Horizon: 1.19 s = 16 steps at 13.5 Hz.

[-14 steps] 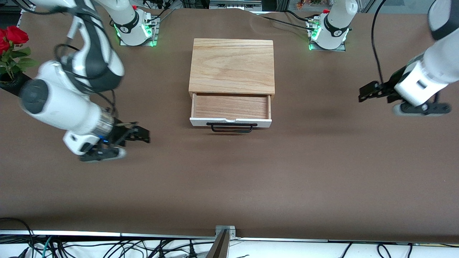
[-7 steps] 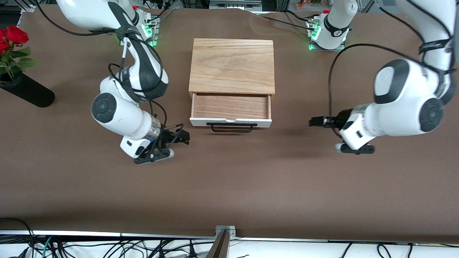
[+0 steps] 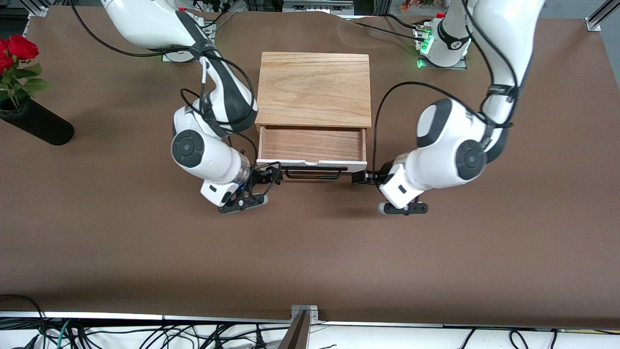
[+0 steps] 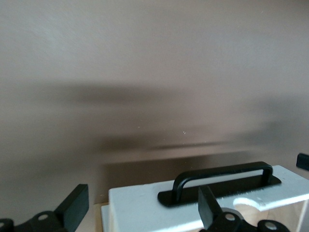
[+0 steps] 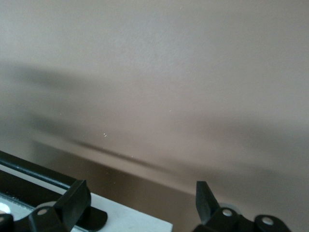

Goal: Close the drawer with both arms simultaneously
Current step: 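Move the left gripper and the right gripper toward the drawer front, then push the white drawer front into the cabinet with both grippers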

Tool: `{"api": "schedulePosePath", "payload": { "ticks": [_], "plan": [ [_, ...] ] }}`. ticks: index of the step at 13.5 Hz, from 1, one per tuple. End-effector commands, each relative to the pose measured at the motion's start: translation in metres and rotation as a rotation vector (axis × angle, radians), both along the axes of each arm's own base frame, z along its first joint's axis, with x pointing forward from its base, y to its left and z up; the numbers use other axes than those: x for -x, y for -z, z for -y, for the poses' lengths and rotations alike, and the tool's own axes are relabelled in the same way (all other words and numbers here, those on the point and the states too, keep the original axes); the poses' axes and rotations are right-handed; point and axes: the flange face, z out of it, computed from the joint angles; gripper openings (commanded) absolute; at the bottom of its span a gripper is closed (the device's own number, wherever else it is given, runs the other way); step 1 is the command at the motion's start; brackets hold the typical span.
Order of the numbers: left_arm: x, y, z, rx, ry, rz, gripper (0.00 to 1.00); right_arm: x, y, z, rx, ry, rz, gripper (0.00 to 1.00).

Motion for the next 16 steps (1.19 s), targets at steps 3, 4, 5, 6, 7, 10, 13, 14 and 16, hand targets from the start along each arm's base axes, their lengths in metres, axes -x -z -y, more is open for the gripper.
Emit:
{"api": "schedulePosePath", "payload": {
  "ticks": [3,4,5,6,7,10,13,14,16],
  "plan": [
    [-0.004,0.024,0.017,0.061,-0.031,-0.018,1.0,0.012,0.016,-0.012,0.014,-0.016,-0.061,1.0],
    [-0.001,0.028,0.019,0.06,-0.026,-0.029,1.0,0.014,0.019,-0.012,0.02,-0.023,-0.078,1.0],
    [0.003,0.033,0.023,0.059,-0.016,-0.044,1.0,0.018,0.02,-0.014,0.028,-0.032,-0.101,1.0],
    [0.008,0.036,0.027,0.057,-0.008,-0.054,1.0,0.023,0.02,-0.018,0.026,-0.043,-0.12,1.0],
    [0.012,0.041,0.026,0.05,-0.003,-0.07,1.0,0.025,0.02,-0.019,0.022,-0.044,-0.138,1.0],
    [0.025,0.05,0.034,0.037,0.031,-0.12,1.0,0.029,0.016,-0.02,0.02,-0.049,-0.16,1.0],
    [0.032,0.049,0.032,0.028,0.059,-0.167,1.0,0.036,0.019,-0.022,0.025,-0.061,-0.21,1.0],
    [0.036,0.048,0.032,0.024,0.074,-0.192,1.0,0.038,0.019,-0.022,0.03,-0.065,-0.222,1.0],
    [0.046,0.043,0.031,0.012,0.11,-0.252,1.0,0.044,0.021,-0.026,0.039,-0.08,-0.246,1.0]
  ]
}}
